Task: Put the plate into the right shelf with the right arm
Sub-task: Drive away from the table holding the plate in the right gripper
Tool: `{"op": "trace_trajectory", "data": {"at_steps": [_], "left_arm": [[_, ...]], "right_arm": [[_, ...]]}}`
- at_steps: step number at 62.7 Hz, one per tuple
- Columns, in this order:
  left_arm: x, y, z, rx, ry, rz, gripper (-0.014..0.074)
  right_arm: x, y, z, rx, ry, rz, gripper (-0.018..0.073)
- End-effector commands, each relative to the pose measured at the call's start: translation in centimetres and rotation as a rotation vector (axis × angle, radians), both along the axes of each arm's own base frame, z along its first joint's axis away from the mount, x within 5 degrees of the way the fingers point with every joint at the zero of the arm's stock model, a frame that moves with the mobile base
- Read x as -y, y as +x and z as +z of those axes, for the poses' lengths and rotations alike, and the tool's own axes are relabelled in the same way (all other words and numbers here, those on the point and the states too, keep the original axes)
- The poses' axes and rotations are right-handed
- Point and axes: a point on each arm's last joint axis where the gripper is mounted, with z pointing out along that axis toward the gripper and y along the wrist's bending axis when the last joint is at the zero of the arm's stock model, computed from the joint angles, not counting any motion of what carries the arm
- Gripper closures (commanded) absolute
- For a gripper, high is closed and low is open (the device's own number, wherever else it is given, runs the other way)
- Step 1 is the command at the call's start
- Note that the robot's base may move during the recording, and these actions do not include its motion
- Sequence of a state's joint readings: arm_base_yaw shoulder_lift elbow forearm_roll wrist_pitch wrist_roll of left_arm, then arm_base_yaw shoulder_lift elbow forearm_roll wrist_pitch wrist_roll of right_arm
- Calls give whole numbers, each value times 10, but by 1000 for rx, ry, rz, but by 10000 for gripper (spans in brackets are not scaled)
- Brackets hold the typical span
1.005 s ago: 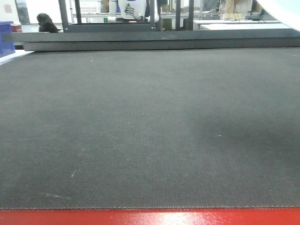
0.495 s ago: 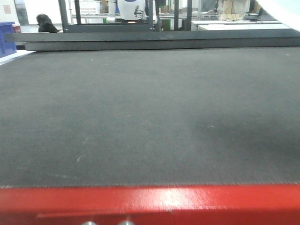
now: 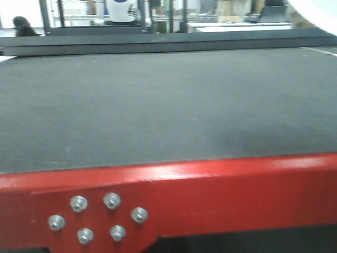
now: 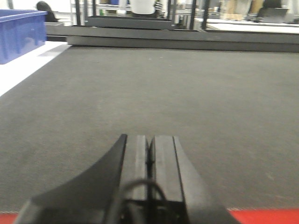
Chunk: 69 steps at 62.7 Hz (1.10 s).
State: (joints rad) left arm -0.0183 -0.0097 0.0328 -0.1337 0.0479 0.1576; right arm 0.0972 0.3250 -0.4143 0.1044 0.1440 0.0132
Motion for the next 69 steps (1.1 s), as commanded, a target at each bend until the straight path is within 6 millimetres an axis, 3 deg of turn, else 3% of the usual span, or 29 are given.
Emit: {"op": "trace_trajectory", "data": {"at_steps": [1, 69], "left_arm": [[-1, -1, 5, 89, -18, 9, 724], [-1, -1, 5, 89, -18, 9, 724]], "right_arm": [[2, -2, 19, 129, 15, -17, 512], [2, -2, 19, 129, 15, -17, 512]]}}
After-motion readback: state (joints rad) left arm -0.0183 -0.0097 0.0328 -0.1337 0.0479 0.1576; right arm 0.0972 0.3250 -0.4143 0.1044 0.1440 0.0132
